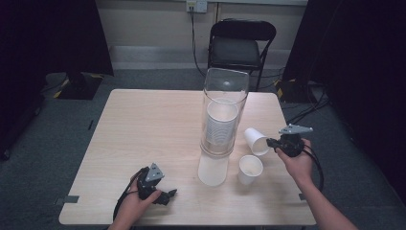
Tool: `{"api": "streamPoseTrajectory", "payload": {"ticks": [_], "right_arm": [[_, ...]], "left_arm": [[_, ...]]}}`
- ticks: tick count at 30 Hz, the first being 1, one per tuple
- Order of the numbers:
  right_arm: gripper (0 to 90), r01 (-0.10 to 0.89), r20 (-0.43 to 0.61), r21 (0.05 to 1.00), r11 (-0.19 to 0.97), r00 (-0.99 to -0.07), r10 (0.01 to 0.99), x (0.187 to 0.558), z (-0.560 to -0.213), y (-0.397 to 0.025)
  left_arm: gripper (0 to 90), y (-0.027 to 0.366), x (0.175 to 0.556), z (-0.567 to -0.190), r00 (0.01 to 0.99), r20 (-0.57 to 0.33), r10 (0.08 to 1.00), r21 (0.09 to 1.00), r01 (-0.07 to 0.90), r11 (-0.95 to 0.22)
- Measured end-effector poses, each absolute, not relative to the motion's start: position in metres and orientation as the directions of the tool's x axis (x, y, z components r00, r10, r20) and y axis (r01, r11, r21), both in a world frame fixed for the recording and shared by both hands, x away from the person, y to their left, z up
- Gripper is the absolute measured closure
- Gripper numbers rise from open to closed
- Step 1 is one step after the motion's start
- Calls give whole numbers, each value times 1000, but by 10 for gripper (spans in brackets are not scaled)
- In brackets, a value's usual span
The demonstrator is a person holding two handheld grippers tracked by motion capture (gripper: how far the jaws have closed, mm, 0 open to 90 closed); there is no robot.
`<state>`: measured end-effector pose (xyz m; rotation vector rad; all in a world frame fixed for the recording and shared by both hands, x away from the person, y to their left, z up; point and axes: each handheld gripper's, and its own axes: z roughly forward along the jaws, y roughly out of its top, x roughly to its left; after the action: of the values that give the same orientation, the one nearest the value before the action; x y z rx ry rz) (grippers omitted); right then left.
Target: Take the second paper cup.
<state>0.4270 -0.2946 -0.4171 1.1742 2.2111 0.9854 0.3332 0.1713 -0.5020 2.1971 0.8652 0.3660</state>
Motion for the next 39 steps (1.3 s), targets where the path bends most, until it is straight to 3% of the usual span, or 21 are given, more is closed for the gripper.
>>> {"api": "streamPoseTrajectory", "payload": {"ticks": [12,25,39], "right_arm": [[871,534,-41,734,419,-582,812,418,-400,-295],[855,557,-35,686,468,-617,786,422,-414,-285],[773,549,-29,710,441,-603,797,430,-415,-277]], "left_arm": [[48,171,333,-502,732,-4,681,724,472,-503],[47,171,333,-502,732,-2,681,724,471,-504],[47,171,333,-502,732,-2,681,724,471,-504]]}}
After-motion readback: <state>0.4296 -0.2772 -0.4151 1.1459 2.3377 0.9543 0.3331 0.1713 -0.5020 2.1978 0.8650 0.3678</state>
